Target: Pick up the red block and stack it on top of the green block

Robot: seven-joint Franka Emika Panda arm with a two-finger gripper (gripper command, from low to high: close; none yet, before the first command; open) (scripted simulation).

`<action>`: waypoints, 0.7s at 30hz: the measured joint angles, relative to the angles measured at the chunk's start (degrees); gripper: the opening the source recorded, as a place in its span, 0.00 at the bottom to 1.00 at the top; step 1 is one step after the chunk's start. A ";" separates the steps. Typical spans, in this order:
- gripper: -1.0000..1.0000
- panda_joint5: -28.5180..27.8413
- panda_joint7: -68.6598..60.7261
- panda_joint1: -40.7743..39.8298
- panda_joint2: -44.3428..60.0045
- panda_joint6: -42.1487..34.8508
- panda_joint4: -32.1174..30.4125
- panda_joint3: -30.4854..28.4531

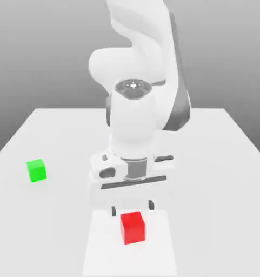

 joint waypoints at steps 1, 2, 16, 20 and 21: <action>0.50 0.09 -0.08 -0.04 2.08 1.77 0.28 0.06; 0.00 0.15 -0.14 -0.09 4.06 3.46 0.55 0.12; 0.00 -1.29 -0.57 -1.86 -7.81 -6.55 -1.29 -0.56; 0.00 -5.99 -6.77 -9.00 -11.72 -8.79 -2.57 -4.49; 0.00 -7.12 -8.63 -10.69 -12.58 -9.21 -2.89 -5.48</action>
